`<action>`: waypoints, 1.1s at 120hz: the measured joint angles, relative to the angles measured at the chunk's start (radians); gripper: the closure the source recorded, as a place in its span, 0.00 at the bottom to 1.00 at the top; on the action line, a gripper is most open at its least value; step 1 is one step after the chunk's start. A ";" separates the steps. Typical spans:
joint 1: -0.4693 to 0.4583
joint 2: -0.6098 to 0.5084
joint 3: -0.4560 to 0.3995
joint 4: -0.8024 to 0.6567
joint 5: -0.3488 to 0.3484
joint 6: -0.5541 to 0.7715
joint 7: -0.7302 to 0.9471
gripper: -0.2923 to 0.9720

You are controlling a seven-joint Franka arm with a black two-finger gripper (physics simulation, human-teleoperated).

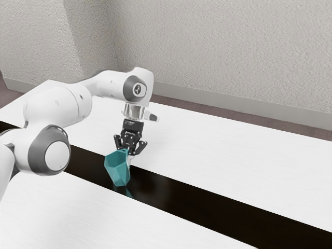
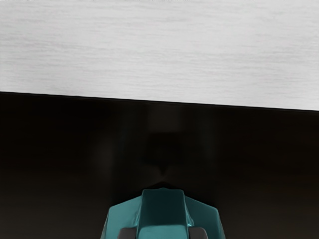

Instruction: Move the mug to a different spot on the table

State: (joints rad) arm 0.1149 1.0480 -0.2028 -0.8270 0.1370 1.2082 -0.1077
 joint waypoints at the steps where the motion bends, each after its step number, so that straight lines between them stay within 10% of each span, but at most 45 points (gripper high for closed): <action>1: 0.000 0.000 0.000 0.000 0.000 0.000 0.000 0.76; 46: 0.000 -0.006 -0.016 -0.008 -0.008 0.007 -0.034 0.34; 106: 0.015 -0.020 -0.006 -0.011 0.006 0.191 -0.058 0.24; 132: 0.016 -0.222 0.008 -0.124 0.013 0.266 -0.064 0.23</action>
State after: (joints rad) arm 0.1304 0.8264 -0.1951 -0.9514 0.1501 1.4738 -0.1720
